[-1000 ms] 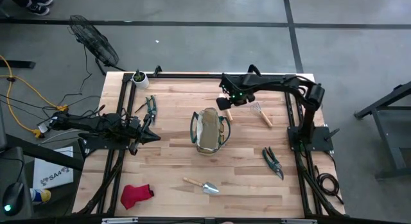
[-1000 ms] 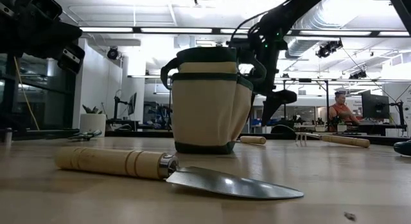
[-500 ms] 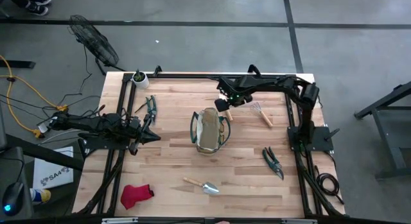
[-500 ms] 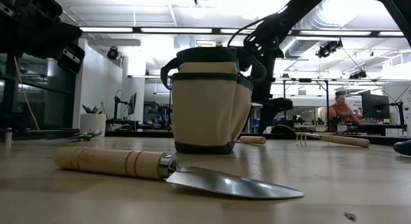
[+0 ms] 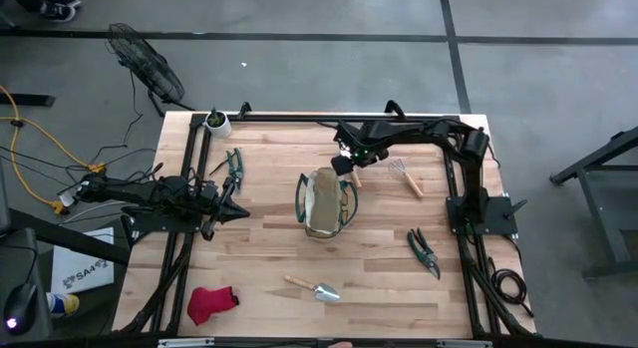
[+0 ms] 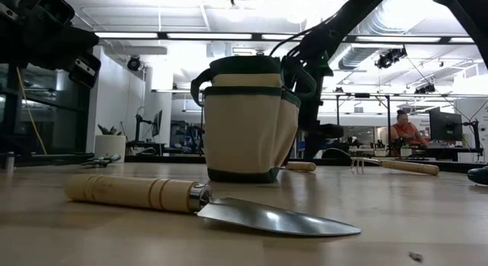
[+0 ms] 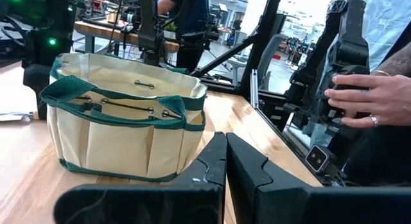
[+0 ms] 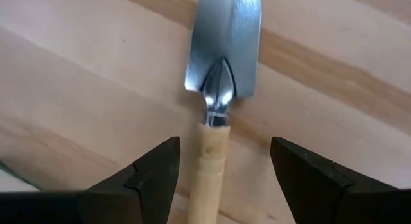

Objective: Pick & Place Garden tools in Gardening bag
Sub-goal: Put the top trowel into the gardening bag

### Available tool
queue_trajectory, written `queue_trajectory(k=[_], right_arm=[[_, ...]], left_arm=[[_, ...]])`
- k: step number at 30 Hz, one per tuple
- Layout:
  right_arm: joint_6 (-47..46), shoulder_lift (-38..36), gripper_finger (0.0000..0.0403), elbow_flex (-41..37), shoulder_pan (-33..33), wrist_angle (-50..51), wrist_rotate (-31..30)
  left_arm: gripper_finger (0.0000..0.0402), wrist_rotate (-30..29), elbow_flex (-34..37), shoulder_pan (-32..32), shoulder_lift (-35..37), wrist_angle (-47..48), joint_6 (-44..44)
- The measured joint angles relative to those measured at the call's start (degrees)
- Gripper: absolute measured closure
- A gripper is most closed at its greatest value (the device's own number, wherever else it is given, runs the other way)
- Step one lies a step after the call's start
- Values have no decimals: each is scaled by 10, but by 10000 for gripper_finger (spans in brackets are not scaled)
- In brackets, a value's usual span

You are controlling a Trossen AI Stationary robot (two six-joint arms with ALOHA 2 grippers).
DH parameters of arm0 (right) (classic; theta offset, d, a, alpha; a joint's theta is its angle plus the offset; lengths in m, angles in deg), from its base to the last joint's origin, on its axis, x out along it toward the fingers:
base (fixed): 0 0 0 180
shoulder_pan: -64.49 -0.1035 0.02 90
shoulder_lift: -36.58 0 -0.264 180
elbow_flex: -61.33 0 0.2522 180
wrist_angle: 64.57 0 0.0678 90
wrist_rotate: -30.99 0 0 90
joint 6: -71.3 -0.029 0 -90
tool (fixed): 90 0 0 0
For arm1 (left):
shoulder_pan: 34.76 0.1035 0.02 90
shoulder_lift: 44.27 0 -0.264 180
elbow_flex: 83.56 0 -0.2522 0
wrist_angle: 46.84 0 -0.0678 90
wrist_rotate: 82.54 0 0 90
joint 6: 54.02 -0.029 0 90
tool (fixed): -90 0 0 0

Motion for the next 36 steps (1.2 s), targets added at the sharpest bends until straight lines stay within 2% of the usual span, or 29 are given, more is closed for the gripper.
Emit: queue_trajectory(k=[11, 14, 25, 30, 36], right_arm=[[19, 23, 177, 3, -10, -8, -21], [20, 23, 205, 2, -10, -6, -25], [34, 25, 346, 1, -9, 4, -18], [35, 21, 350, 1, -3, 20, 4], [22, -14, 350, -4, 13, 61, 74]], left_arm=[[402, -2, 0, 0, 0, 0, 0], [402, -2, 0, 0, 0, 0, 0], [402, -2, 0, 0, 0, 0, 0], [402, -2, 0, 0, 0, 0, 0], [402, -2, 0, 0, 0, 0, 0]])
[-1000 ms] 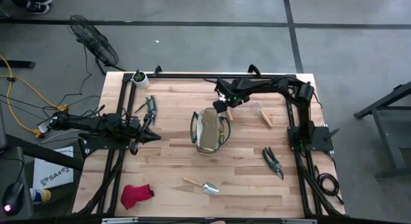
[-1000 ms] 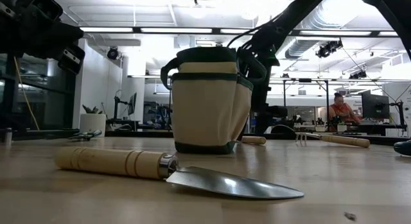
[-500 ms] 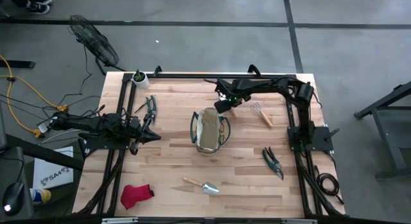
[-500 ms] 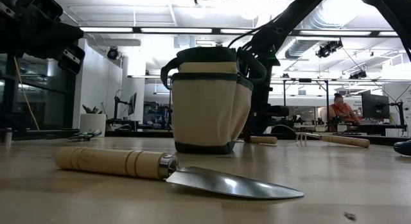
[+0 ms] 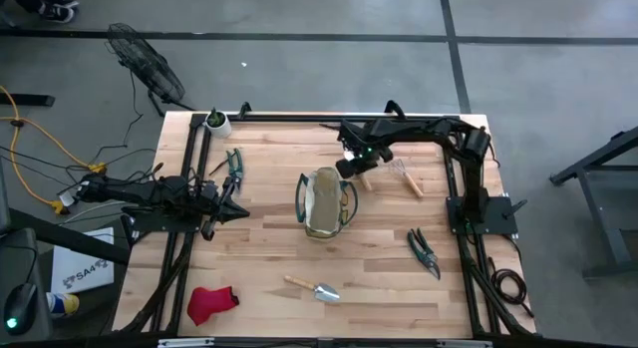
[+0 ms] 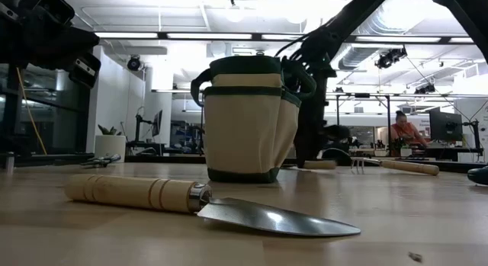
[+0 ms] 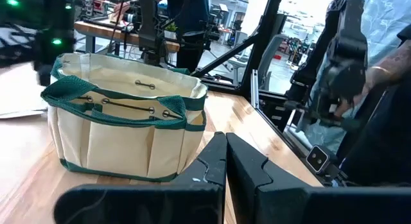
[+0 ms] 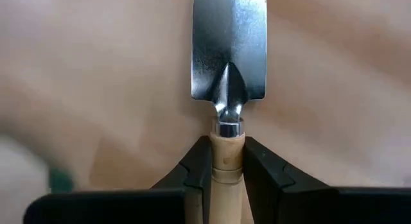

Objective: Pick & Place Garden tools in Gardening bag
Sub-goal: Put the top trowel into the gardening bag

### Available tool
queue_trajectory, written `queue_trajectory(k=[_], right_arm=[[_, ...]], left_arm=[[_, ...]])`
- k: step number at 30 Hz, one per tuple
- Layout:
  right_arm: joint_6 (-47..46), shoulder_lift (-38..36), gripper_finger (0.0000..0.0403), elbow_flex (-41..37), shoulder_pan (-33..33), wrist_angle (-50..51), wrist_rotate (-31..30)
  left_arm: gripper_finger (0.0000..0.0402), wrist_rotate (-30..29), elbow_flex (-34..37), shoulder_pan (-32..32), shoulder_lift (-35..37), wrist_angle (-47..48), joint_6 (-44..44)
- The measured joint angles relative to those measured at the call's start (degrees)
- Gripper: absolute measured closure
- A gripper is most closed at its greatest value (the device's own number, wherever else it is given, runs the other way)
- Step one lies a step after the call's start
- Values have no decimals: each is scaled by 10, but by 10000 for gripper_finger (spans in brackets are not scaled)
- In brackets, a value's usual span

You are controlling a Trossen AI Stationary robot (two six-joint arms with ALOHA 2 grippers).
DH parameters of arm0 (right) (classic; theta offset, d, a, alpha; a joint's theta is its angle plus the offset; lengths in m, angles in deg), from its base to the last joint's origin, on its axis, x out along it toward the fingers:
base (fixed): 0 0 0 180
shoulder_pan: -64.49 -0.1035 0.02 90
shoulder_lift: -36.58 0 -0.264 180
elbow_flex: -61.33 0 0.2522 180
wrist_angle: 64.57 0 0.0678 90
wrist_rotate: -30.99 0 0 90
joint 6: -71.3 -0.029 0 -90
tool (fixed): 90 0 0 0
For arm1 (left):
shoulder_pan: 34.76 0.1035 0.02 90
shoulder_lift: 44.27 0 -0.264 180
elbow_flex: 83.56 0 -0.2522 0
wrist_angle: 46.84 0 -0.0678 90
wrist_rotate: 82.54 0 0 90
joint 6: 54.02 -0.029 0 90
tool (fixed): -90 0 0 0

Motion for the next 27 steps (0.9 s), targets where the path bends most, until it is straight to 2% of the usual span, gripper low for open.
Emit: queue_trajectory(k=[3, 8, 17, 23, 27], right_arm=[[-7, -38, 350, 2, 11, -10, 18], [-19, -99, 350, 3, 27, -15, 11], [-47, -218, 350, 3, 38, -35, -8], [-86, -268, 350, 4, 29, -61, 1], [-117, -283, 350, 4, 25, -76, 44]], left_arm=[[402, 0, 0, 0, 0, 0, -1], [402, -1, 0, 0, 0, 0, -37], [402, -2, 0, 0, 0, 0, -31], [402, -76, 0, 0, 0, -5, -30], [402, -86, 0, 0, 0, -7, -26]])
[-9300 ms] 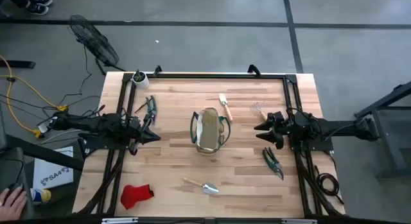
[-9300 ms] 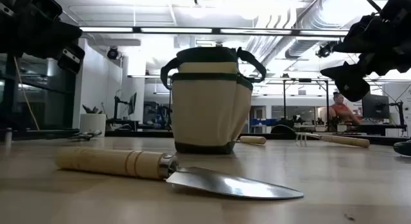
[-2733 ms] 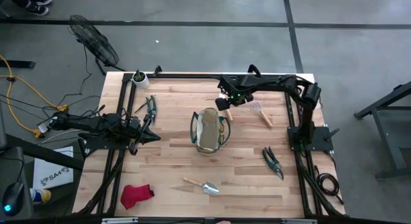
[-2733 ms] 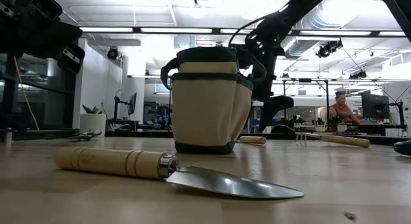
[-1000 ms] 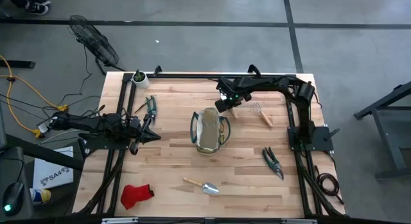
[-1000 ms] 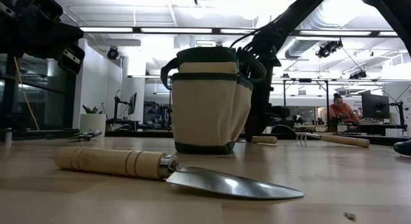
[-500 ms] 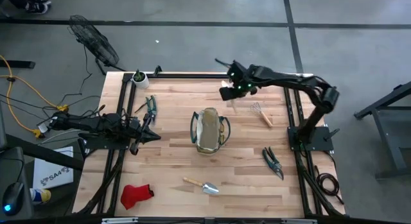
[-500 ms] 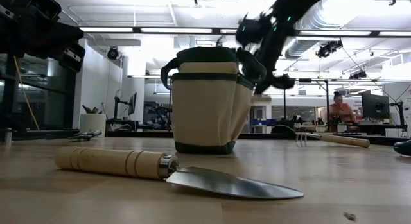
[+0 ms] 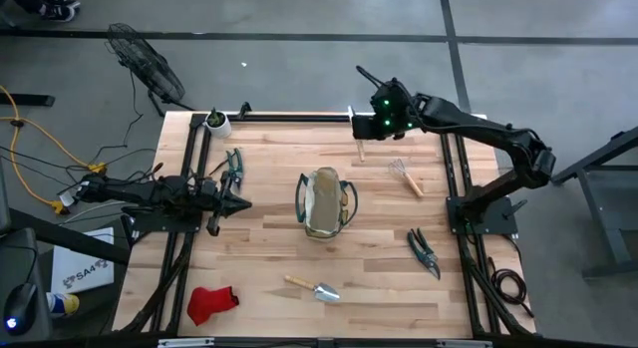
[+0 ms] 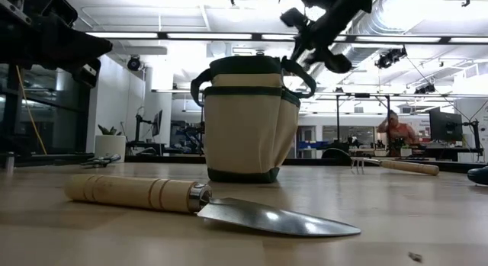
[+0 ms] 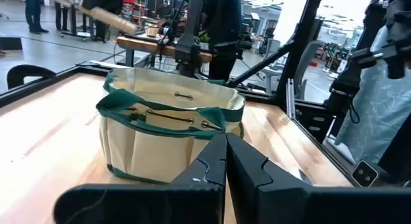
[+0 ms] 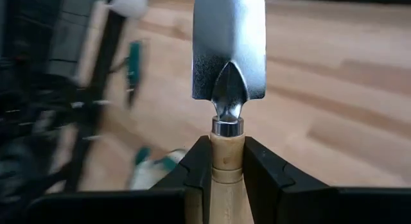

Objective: Pick & Place Garden tools in Gardening bag
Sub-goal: Put the top trowel into the gardening bag

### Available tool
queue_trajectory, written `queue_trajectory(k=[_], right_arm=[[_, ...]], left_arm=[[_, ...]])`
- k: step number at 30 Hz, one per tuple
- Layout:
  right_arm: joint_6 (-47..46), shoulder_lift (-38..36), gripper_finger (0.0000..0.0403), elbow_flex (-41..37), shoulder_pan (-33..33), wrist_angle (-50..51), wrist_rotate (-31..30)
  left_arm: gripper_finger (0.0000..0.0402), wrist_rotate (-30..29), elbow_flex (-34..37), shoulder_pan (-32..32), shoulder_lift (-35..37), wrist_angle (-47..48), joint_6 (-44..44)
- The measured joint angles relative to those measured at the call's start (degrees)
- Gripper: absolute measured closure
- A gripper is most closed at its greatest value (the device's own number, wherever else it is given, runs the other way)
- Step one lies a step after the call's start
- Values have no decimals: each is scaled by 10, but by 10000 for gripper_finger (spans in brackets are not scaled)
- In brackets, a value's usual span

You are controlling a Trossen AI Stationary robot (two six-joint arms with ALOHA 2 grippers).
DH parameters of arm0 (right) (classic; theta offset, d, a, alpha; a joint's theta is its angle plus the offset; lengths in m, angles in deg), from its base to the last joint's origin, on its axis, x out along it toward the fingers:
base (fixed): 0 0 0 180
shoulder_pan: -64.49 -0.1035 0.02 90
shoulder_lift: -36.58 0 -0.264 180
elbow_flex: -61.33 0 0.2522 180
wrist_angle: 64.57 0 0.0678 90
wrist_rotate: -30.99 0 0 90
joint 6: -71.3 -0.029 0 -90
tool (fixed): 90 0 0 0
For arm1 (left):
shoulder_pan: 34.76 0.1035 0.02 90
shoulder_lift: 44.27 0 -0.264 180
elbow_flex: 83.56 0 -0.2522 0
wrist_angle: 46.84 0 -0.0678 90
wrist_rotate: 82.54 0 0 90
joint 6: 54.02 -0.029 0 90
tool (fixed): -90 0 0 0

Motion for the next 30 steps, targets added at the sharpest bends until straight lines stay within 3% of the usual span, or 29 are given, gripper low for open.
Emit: queue_trajectory(k=[7, 14, 20, 26, 30], right_arm=[[-51, -3, 350, 0, -4, -33, 116], [-120, -3, 350, 0, -4, -108, 194], [-161, -3, 350, 1, -4, -185, 209], [-161, -3, 350, 1, -11, -187, 200], [-158, -3, 350, 1, -22, -188, 189]], left_arm=[[402, -1, 0, 0, 0, -61, 41], [402, -7, 0, 0, 0, -143, 73], [402, -21, 0, 0, 0, -193, 73], [402, -33, 0, 0, 0, -221, 71], [402, -75, 0, 0, 0, -231, 85]])
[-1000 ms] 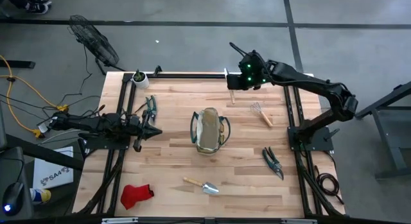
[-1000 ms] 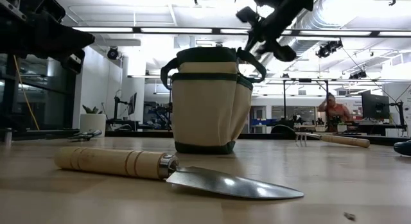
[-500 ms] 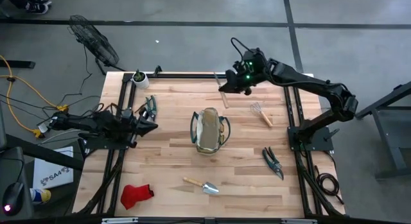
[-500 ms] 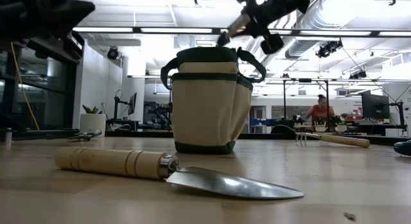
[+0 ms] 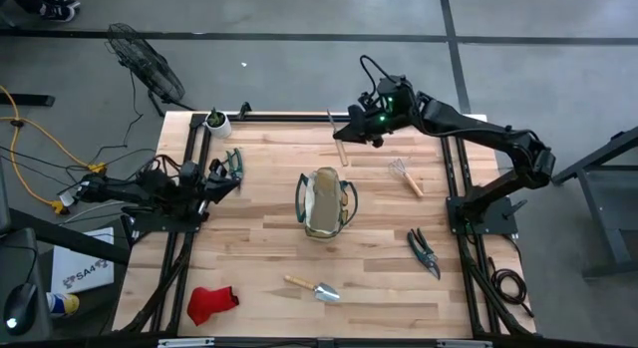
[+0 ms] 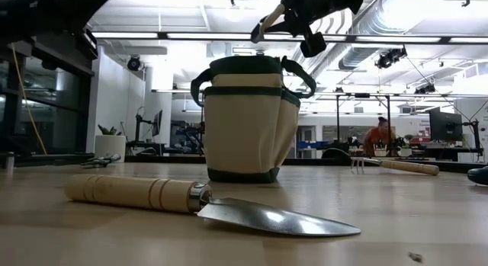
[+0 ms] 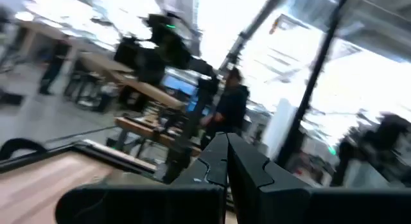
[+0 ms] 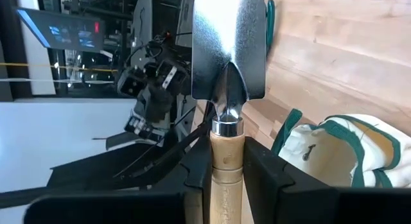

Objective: Pick & Place Garden tools in Gardening bag
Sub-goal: Put the top trowel into the gardening bag

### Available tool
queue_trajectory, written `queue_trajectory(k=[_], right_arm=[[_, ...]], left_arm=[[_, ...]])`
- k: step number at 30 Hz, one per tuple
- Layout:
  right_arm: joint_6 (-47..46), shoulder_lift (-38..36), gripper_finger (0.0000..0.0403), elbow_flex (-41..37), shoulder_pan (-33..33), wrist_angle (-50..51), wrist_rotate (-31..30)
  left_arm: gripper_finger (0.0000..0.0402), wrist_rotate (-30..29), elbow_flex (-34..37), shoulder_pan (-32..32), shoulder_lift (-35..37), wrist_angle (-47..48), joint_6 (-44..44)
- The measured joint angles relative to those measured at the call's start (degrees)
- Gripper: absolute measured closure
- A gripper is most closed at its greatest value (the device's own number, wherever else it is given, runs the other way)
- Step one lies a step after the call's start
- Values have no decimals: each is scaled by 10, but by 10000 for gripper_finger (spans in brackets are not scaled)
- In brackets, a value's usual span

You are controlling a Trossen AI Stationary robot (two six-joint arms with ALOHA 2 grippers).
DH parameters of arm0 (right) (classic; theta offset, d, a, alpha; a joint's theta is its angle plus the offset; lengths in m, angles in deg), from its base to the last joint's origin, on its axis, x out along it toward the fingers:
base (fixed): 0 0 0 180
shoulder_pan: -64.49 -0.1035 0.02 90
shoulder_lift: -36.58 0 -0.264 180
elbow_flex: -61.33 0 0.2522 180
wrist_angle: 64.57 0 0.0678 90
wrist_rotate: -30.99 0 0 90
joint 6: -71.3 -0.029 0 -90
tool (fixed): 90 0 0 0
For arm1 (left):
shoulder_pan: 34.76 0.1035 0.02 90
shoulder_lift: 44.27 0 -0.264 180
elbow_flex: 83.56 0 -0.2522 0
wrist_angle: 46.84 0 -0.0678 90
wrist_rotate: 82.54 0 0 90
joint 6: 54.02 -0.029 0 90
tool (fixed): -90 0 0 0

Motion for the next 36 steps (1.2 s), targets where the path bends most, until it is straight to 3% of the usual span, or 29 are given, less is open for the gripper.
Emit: queue_trajectory(k=[3, 6, 9, 13, 19, 25, 30, 36], right_arm=[[0, 0, 350, 0, -8, 0, -12], [-11, 0, 350, 0, -15, -2, -16], [-32, 0, 350, 0, -24, -5, -19], [-69, 4, 350, 0, -33, -39, -8], [-117, 9, 350, 1, -34, -80, 26], [-150, 14, 350, 1, -34, -100, 49], [-153, 14, 350, 1, -34, -112, 65], [-162, 14, 350, 1, -34, -114, 59]], left_arm=[[402, 4, -1, 0, 0, -1, 9], [397, 31, -12, 0, -11, 12, -48], [372, 18, -47, 0, -46, 28, -96], [304, -39, -117, 0, -131, 38, -186], [192, -218, -246, 0, -299, 47, -383], [157, -305, -368, 1, -462, 50, -635], [155, -303, -432, 9, -558, 52, -724], [155, -228, -487, 42, -626, 63, -791]])
